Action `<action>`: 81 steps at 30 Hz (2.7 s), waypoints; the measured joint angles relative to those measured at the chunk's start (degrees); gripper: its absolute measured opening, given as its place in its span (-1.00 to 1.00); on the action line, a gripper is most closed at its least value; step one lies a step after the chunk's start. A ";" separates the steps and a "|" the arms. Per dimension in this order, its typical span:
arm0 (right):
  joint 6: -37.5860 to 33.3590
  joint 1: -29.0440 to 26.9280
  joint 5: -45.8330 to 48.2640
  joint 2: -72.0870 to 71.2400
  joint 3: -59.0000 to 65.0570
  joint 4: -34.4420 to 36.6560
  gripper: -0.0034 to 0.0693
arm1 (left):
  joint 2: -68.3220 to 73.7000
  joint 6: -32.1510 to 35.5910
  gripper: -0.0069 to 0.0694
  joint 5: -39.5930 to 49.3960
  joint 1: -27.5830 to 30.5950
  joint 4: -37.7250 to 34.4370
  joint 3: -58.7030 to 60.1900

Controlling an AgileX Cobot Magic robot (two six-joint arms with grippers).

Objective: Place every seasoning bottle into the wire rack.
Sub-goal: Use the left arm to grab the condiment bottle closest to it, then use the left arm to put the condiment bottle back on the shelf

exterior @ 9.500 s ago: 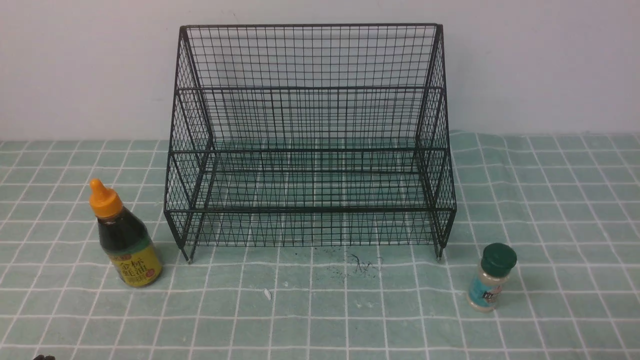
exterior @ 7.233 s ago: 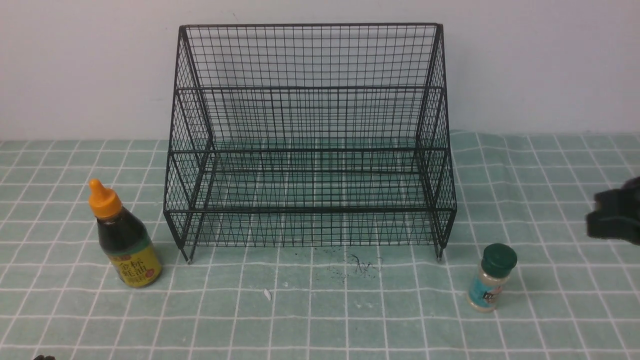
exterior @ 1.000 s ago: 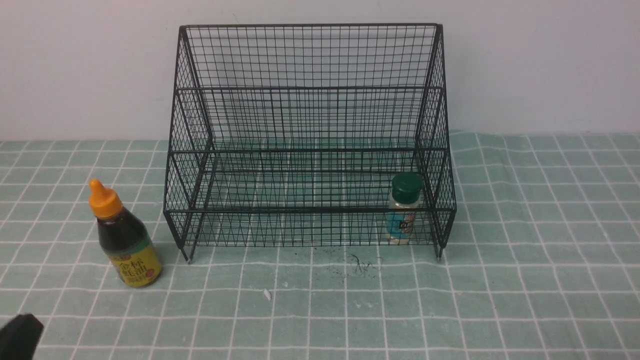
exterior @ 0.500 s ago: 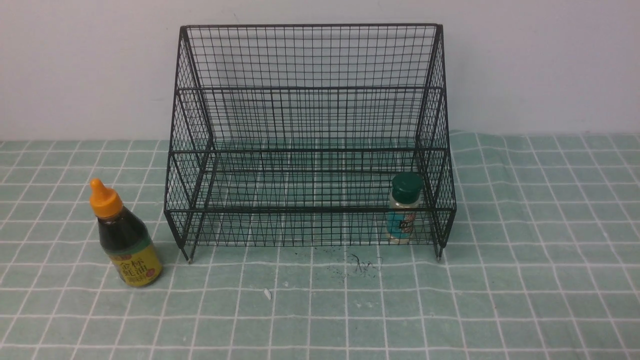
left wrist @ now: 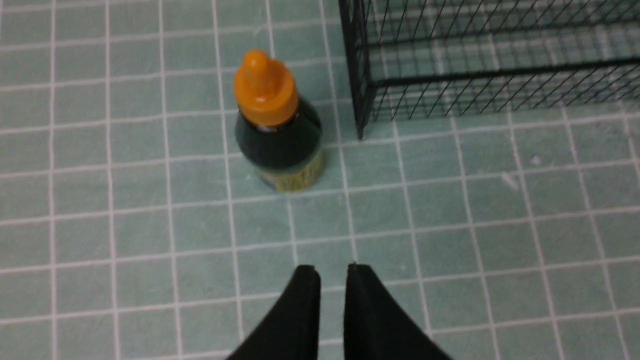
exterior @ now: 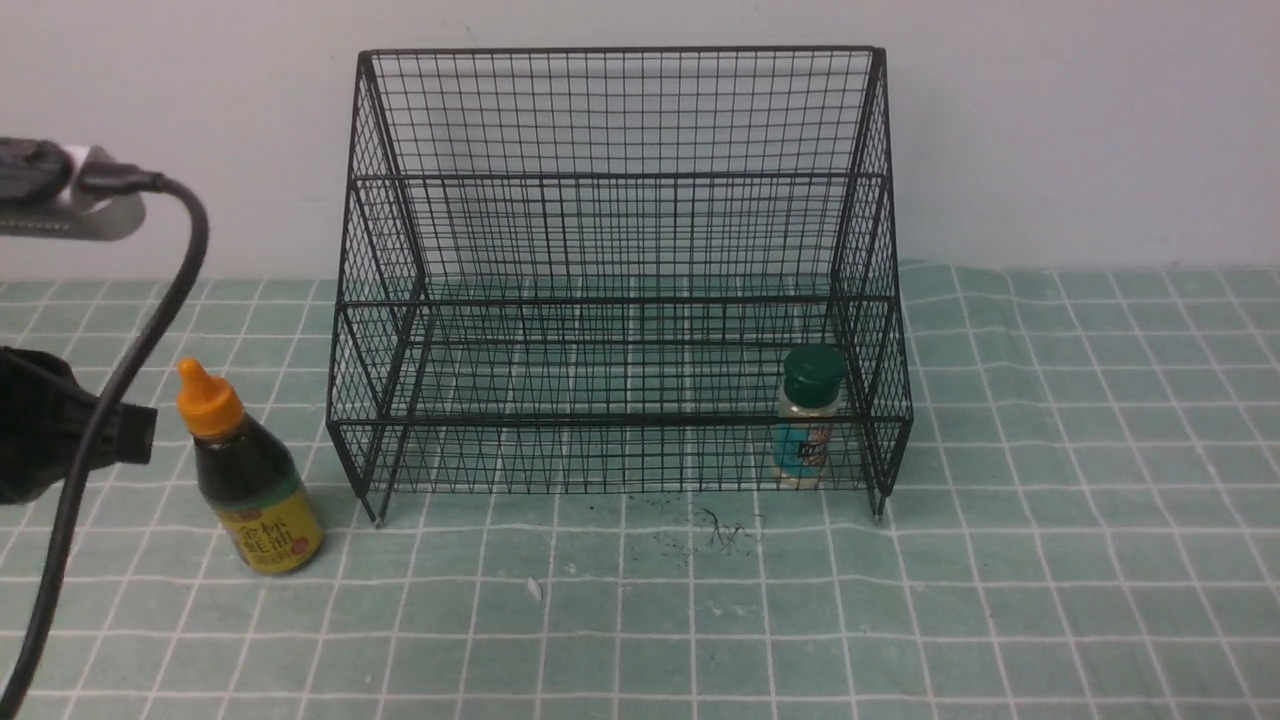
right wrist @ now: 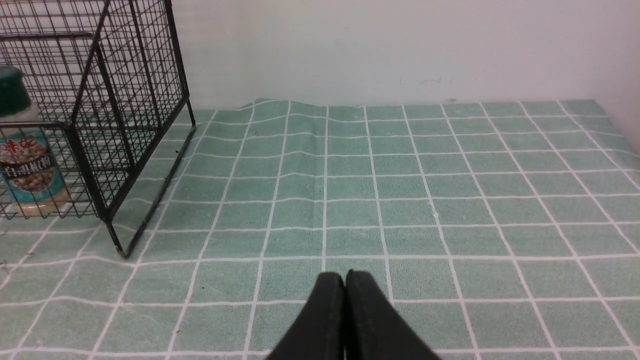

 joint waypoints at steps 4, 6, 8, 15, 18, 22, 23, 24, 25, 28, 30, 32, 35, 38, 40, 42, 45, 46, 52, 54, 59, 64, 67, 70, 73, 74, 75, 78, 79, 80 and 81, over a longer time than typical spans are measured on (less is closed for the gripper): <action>0.00 0.00 0.00 0.00 0.00 0.00 -0.95 | 7.54 0.12 -0.66 4.54 0.00 1.88 -7.68; 0.00 0.00 0.00 0.00 0.00 0.00 -0.95 | 10.09 0.75 -0.64 4.13 0.00 2.77 -9.32; 0.00 0.00 0.00 0.00 0.00 0.00 -0.95 | 11.51 1.07 -0.61 3.35 0.00 3.28 -9.78; 0.00 0.00 0.00 0.00 0.00 0.05 -0.95 | 17.09 1.63 -0.01 -3.74 0.00 6.04 -9.98; 0.00 0.00 0.00 0.00 0.00 0.05 -0.95 | 20.09 1.22 0.38 -5.72 0.00 7.24 -9.98; 0.00 0.00 0.00 0.00 0.00 0.05 -0.95 | 25.40 -0.30 0.70 -6.87 0.00 9.61 -9.98; 0.00 0.00 0.00 0.00 0.00 0.05 -0.95 | 26.86 -0.81 0.72 -7.32 0.00 10.01 -9.98; 0.00 0.00 0.00 0.00 0.00 0.05 -0.95 | 27.98 -1.21 0.71 -7.74 0.00 10.17 -9.98; 0.00 0.00 0.00 0.00 0.00 0.05 -0.95 | 29.00 -1.53 0.71 -7.89 0.00 10.22 -9.98; 0.00 0.00 0.00 0.00 0.00 0.05 -0.95 | 31.30 -2.10 0.65 -8.31 0.00 10.29 -9.98; 0.00 0.00 0.00 0.00 0.00 0.05 -0.95 | 32.22 -2.49 0.60 -8.80 0.00 10.29 -9.98; 0.00 0.00 0.00 0.00 0.00 0.05 -0.95 | 32.80 -2.55 0.55 -9.24 0.00 10.29 -9.98; 0.00 0.00 0.00 0.00 0.00 0.05 -0.95 | 33.41 -2.55 0.35 -9.83 -0.11 10.11 -9.98; 0.00 0.00 0.00 0.00 0.00 0.05 -0.95 | 33.45 -2.55 0.06 -10.47 -0.16 9.99 -9.98; 0.00 0.00 0.00 0.00 0.00 0.05 -0.95 | 33.45 -2.61 -0.03 -10.53 -0.24 9.63 -10.10; 0.00 0.00 0.00 0.00 0.00 0.05 -0.95 | 33.32 -2.61 -0.03 -10.34 -0.27 9.63 -10.14; 0.00 0.00 0.00 0.00 0.00 0.05 -0.95 | 32.54 -2.61 -0.03 -8.12 -0.27 9.57 -10.42; 0.00 0.00 0.00 0.00 0.00 0.05 -0.95 | 32.11 -2.55 -0.06 -7.16 -0.27 9.64 -10.77; 0.00 0.00 0.00 0.00 0.00 0.05 -0.95 | 26.05 -2.48 -0.06 -1.42 -0.27 9.95 -17.25; 0.00 0.00 0.00 0.00 0.00 0.05 -0.95 | 23.93 -2.48 -0.06 0.07 -0.27 9.22 -20.66; 0.00 0.00 0.00 0.00 0.00 0.05 -0.95 | 20.59 -2.48 -0.06 3.80 -0.27 2.31 -29.74; 0.00 0.00 0.00 0.00 0.00 0.05 -0.95 | 21.14 -1.98 -0.06 4.28 -0.27 -4.84 -31.54; 0.00 0.00 0.00 0.00 0.00 0.05 -0.95 | 22.77 -0.46 -0.06 4.00 -0.33 -8.87 -31.60; 0.00 0.00 0.00 0.00 0.00 0.05 -0.95 | 25.06 0.81 -0.06 3.09 -0.33 -11.26 -31.60; 0.00 0.00 0.00 0.00 0.00 0.05 -0.95 | 26.65 1.30 -0.06 2.64 -0.33 -12.21 -31.60; 0.00 0.00 0.00 0.00 0.00 0.05 -0.95 | 27.69 1.91 -0.06 2.29 -0.37 -12.77 -31.60; 0.00 0.00 0.00 0.00 0.00 0.05 -0.95 | 28.15 2.25 -0.06 1.96 -0.50 -12.91 -31.60; 0.00 0.00 0.00 0.00 0.00 0.05 -0.95 | 29.53 3.58 -0.06 0.36 -1.52 -13.01 -31.60; 0.00 0.00 0.00 0.00 0.00 0.05 -0.95 | 30.11 4.25 -0.06 -0.48 -2.31 -12.63 -31.60; 0.00 0.00 0.00 0.00 0.00 0.05 -0.95 | 30.19 4.25 -0.06 -0.48 -2.45 -12.63 -31.60; 0.00 0.00 0.00 0.00 0.00 0.05 -0.95 | 30.86 4.69 -0.06 -1.06 -3.44 -12.19 -31.60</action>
